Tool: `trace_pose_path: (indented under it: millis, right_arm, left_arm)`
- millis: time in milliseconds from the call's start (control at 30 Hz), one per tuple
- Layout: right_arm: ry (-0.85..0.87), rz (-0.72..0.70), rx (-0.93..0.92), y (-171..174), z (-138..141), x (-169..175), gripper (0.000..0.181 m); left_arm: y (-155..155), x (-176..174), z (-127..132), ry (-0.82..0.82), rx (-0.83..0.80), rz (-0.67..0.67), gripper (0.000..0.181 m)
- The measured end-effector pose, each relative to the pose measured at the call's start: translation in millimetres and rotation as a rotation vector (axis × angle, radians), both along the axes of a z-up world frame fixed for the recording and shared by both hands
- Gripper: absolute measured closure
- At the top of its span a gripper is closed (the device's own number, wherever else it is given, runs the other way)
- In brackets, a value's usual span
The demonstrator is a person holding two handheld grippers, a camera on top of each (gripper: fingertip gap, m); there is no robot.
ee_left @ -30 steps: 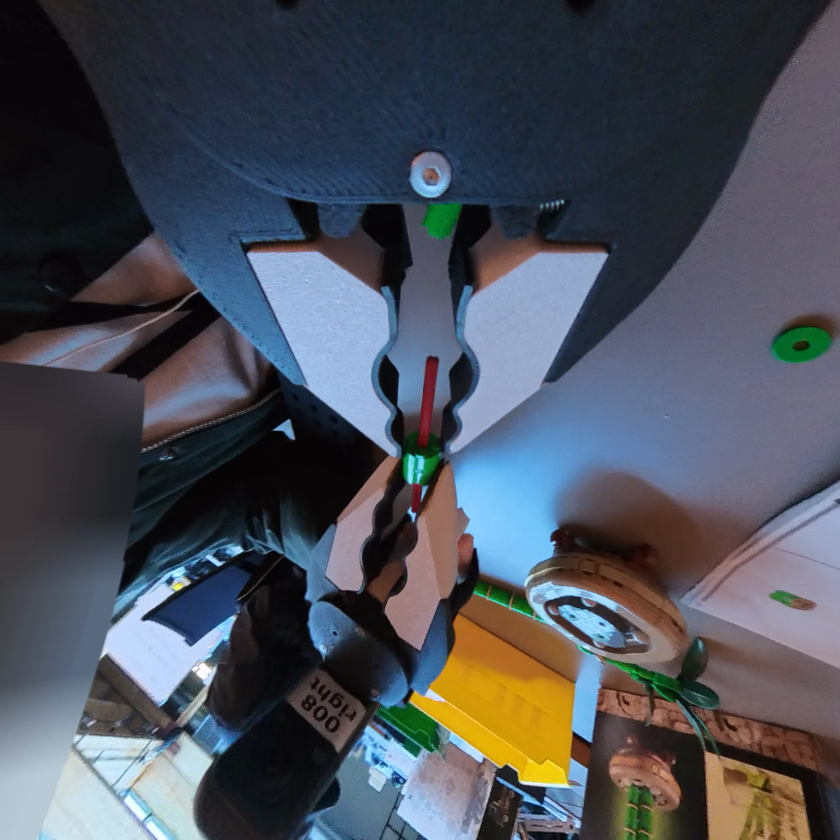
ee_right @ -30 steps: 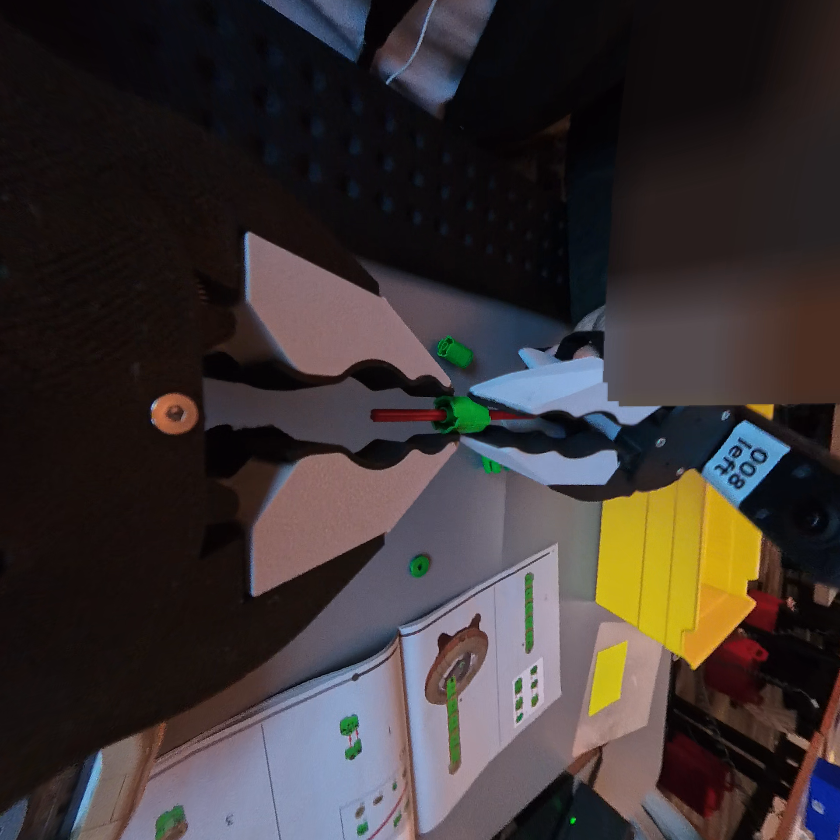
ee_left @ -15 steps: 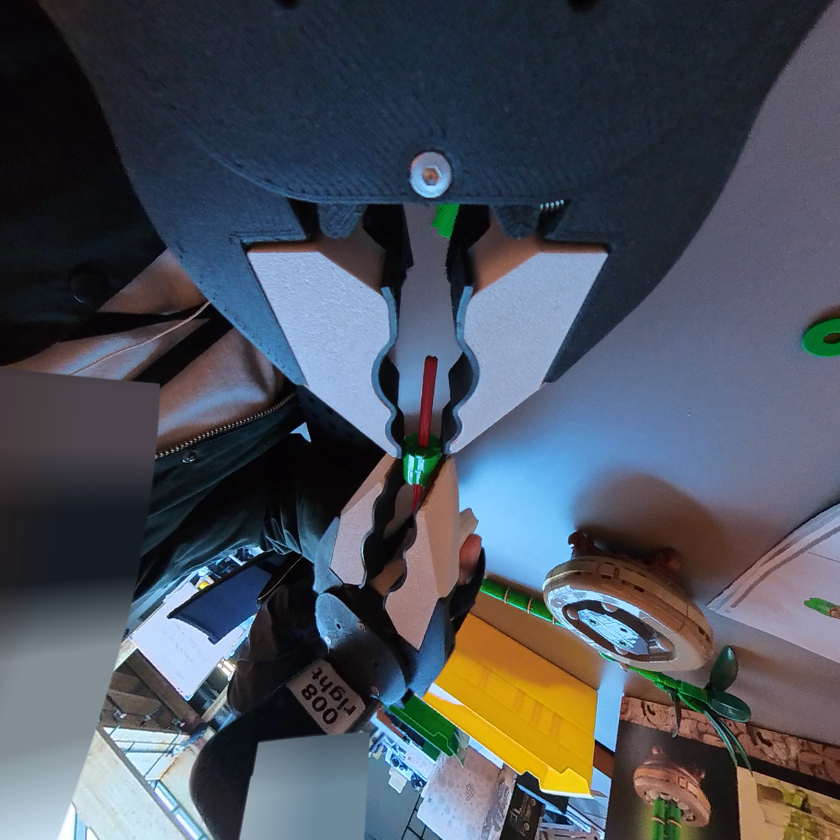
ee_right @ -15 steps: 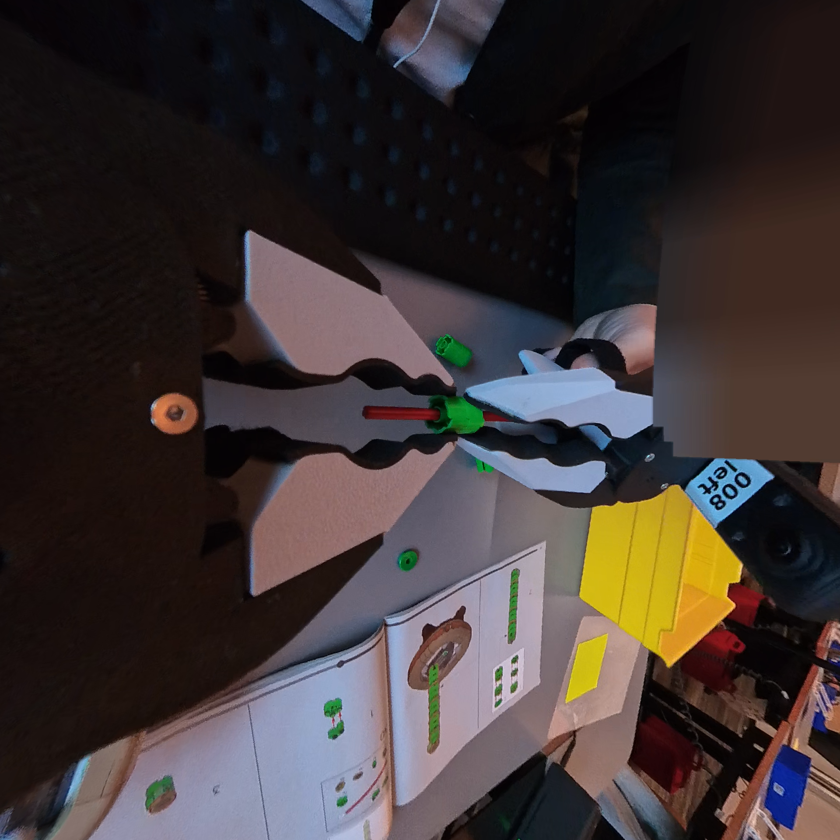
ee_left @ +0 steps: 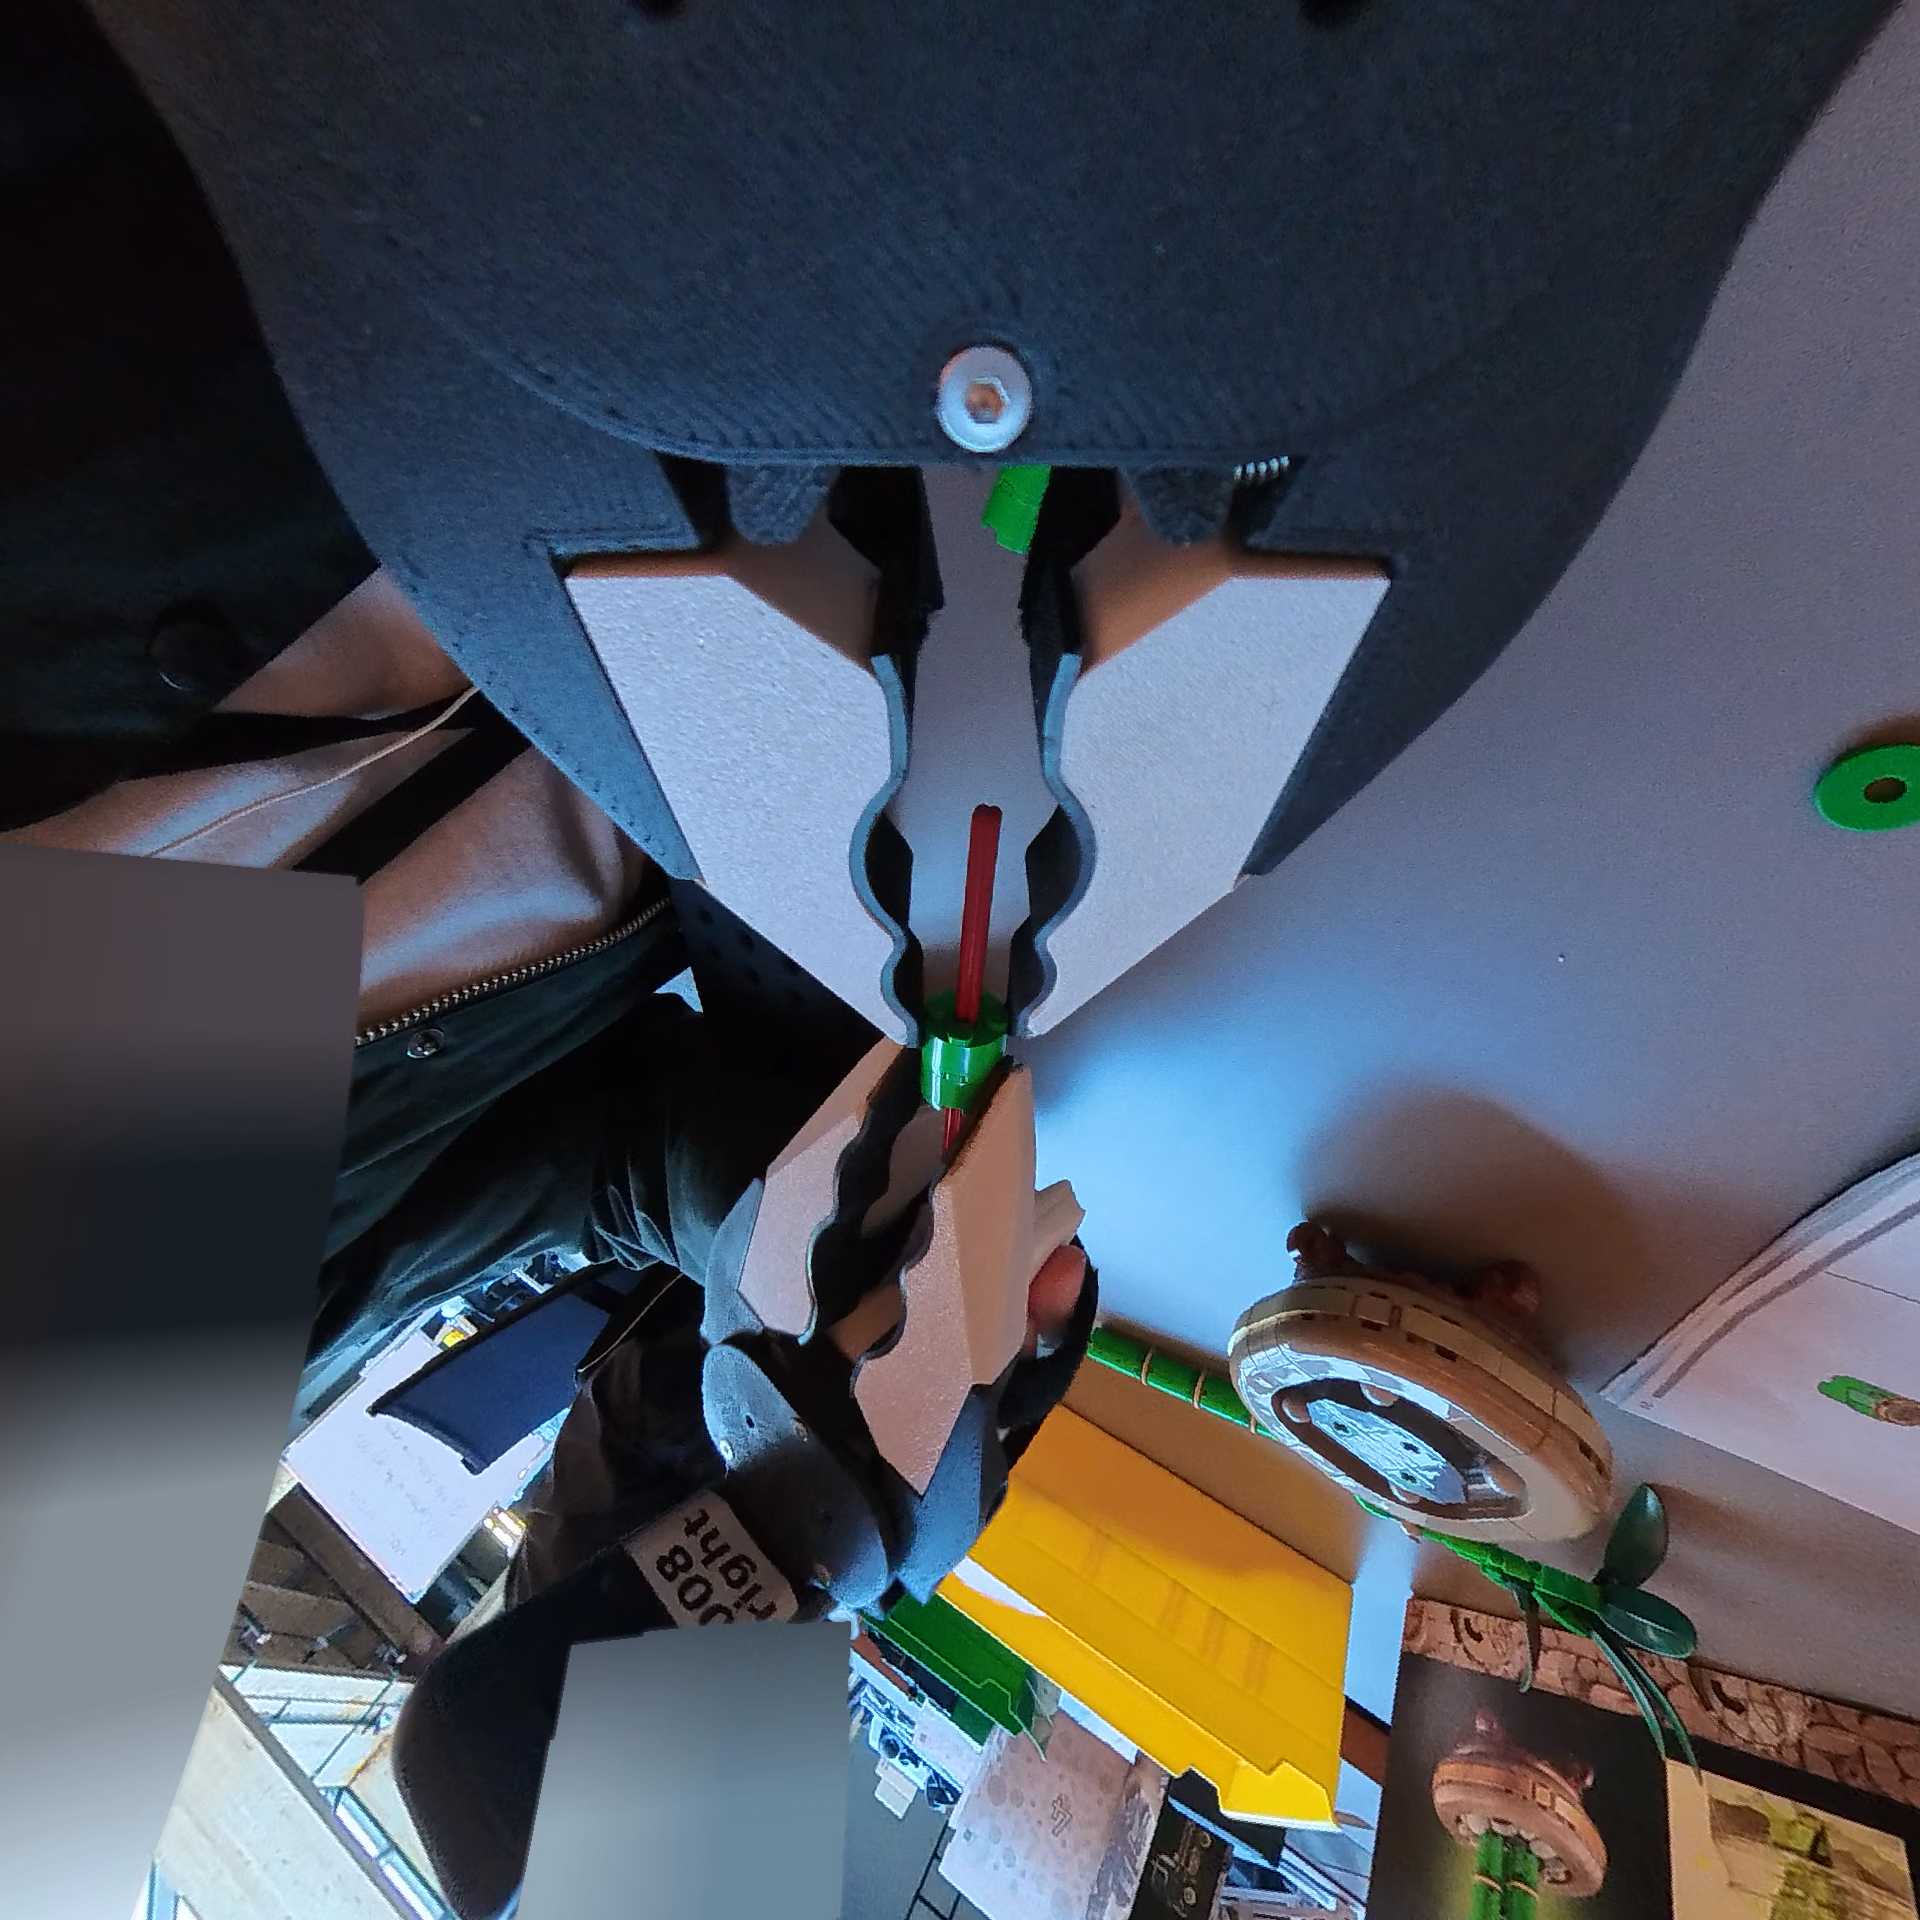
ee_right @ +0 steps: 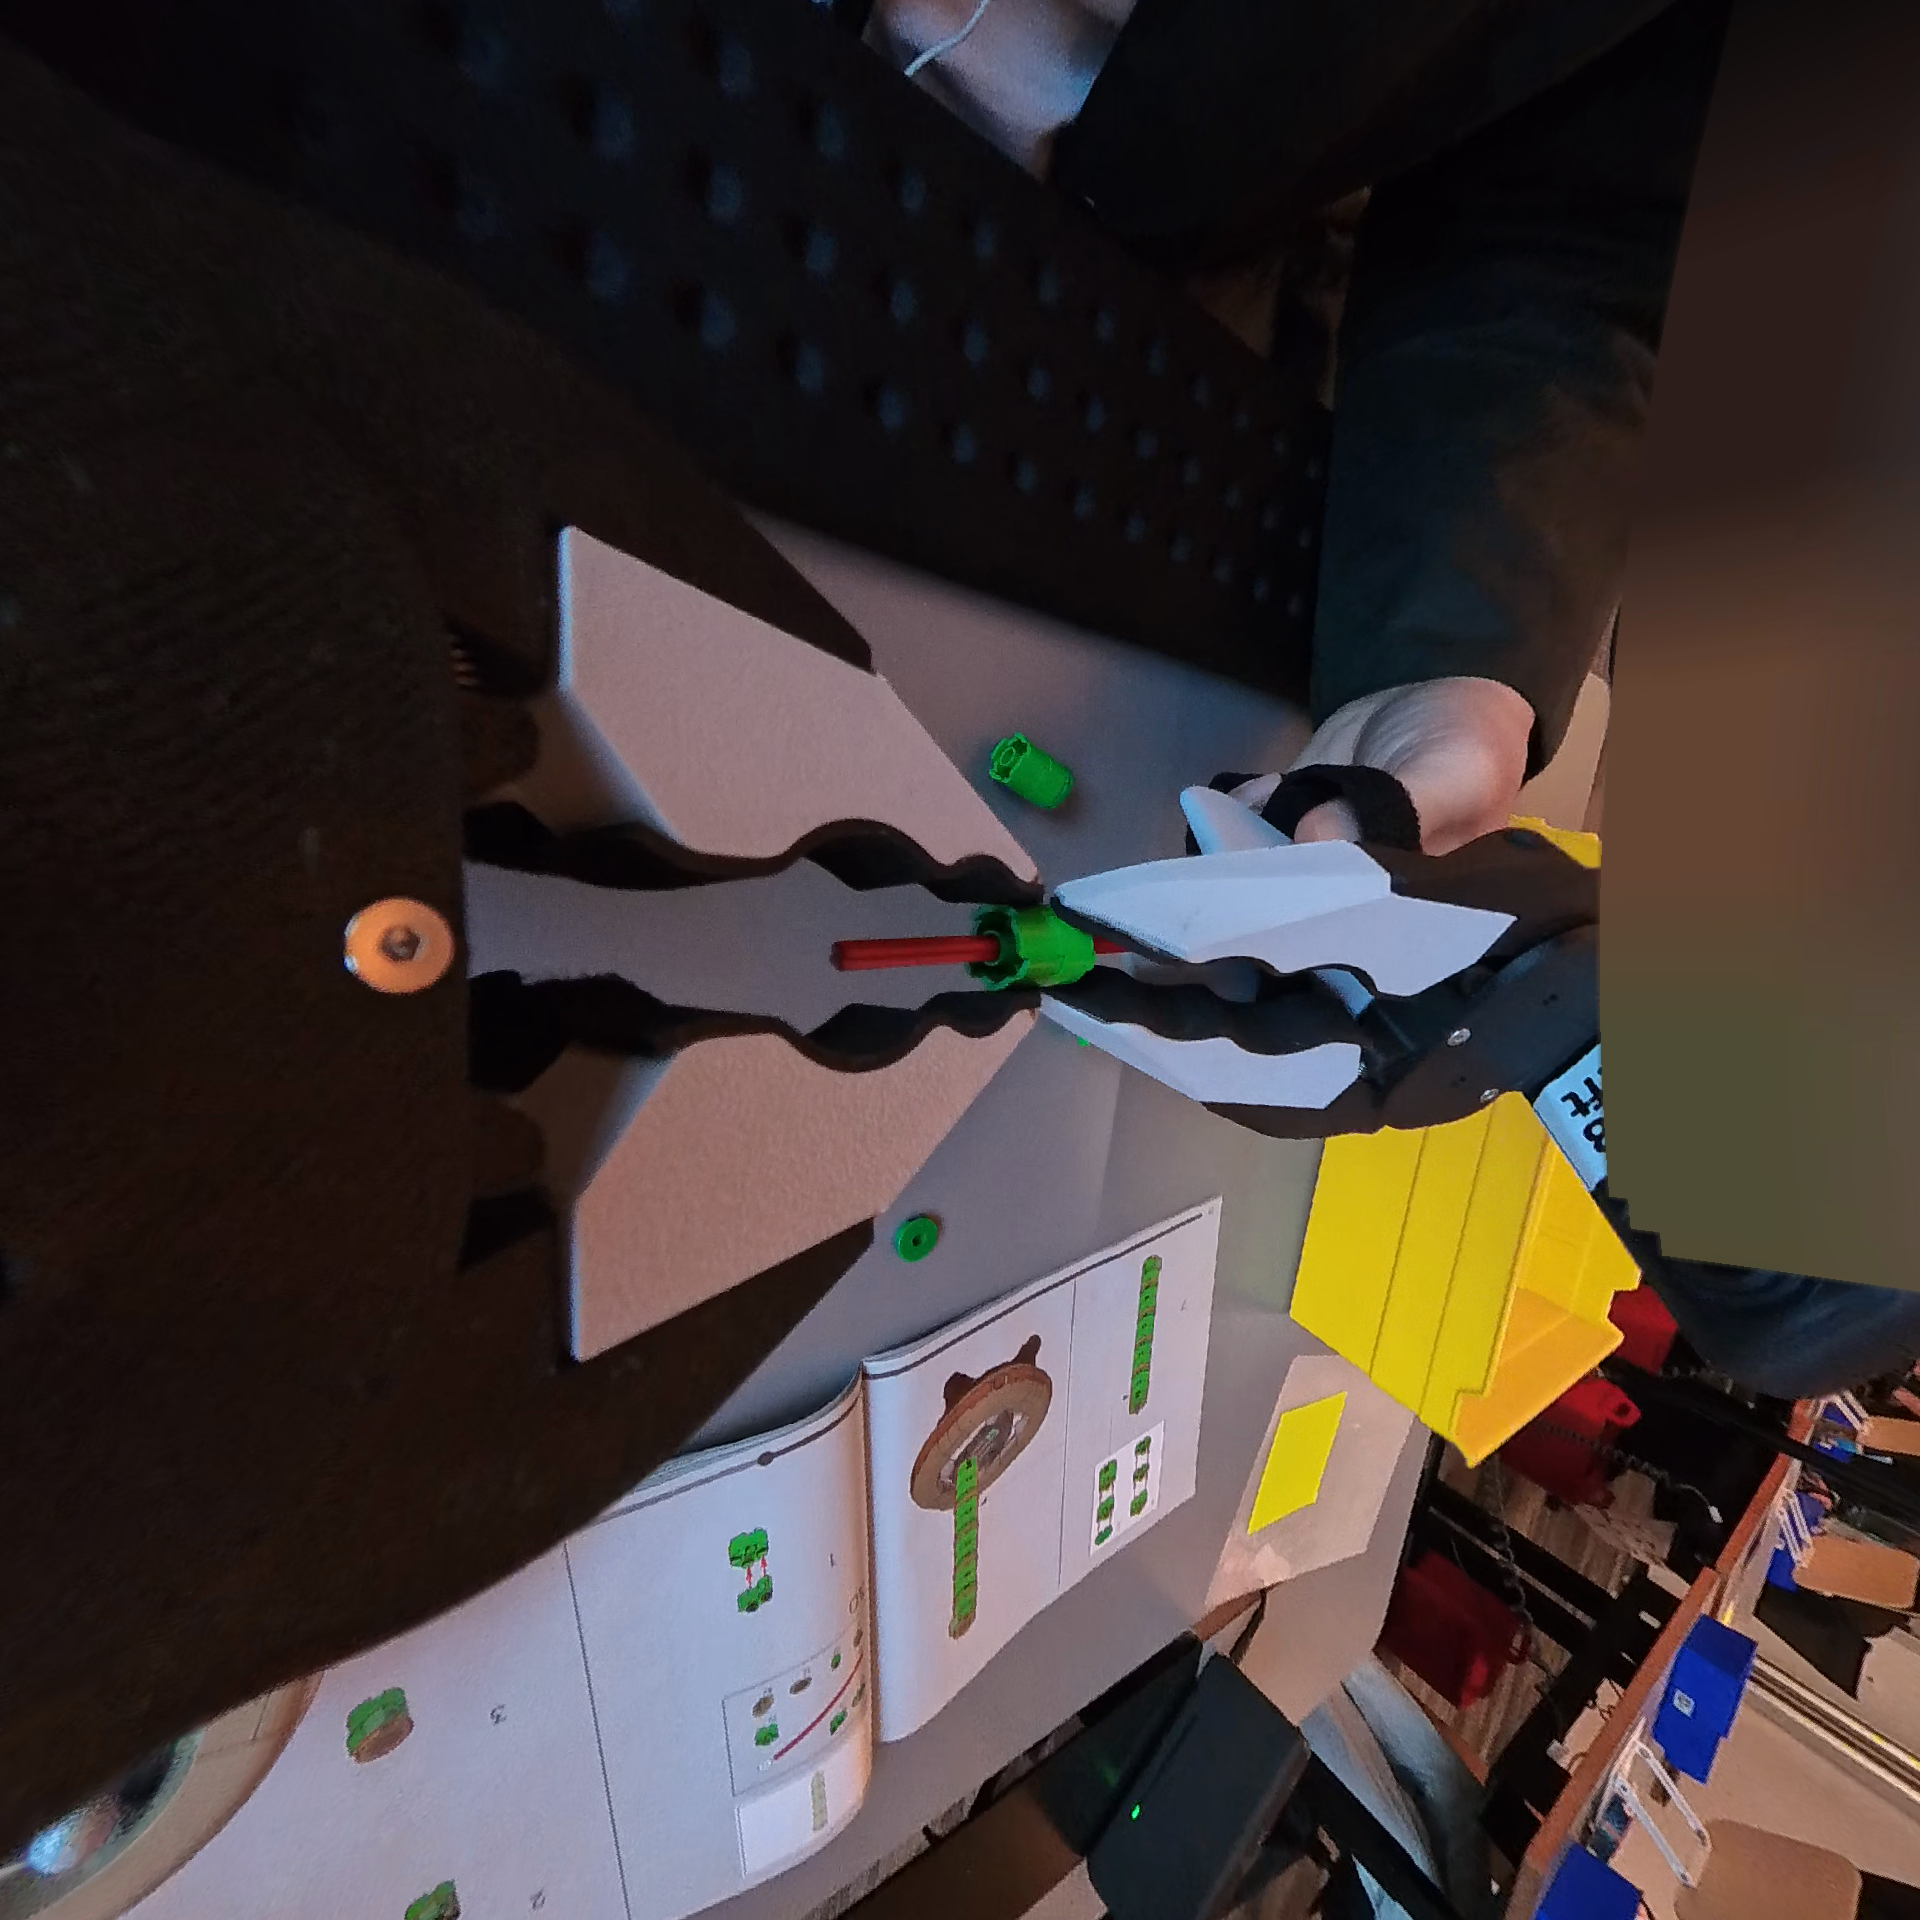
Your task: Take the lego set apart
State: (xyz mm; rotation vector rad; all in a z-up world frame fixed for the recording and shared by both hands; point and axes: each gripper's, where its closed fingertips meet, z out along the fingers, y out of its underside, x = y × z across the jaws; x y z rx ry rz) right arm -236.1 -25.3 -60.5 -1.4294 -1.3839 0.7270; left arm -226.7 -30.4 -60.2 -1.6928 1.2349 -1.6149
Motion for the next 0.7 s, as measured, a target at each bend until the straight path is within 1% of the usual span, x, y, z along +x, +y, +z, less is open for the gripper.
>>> trace_pose_path:
  millis: [200,367,500,700]
  right_arm:
    - [0.010,0.027,0.037,-5.9,5.6,-1.2,0.166]
    - [-0.012,0.019,0.091,-4.9,4.0,-1.8,0.166]
    - [-0.028,0.017,0.156,-5.2,4.4,-2.4,0.166]
    - [-0.055,0.023,0.182,-7.1,1.3,-3.6,0.166]
  left_arm:
    - [-3.6,1.1,9.3,-0.063,-0.032,-0.021,0.168]
    - [-3.0,1.1,7.8,-0.049,0.024,-0.003,0.168]
    - [-3.1,1.2,7.9,-0.055,-0.019,-0.010,0.168]
    - [-6.2,0.9,3.7,-0.022,-0.010,-0.026,0.168]
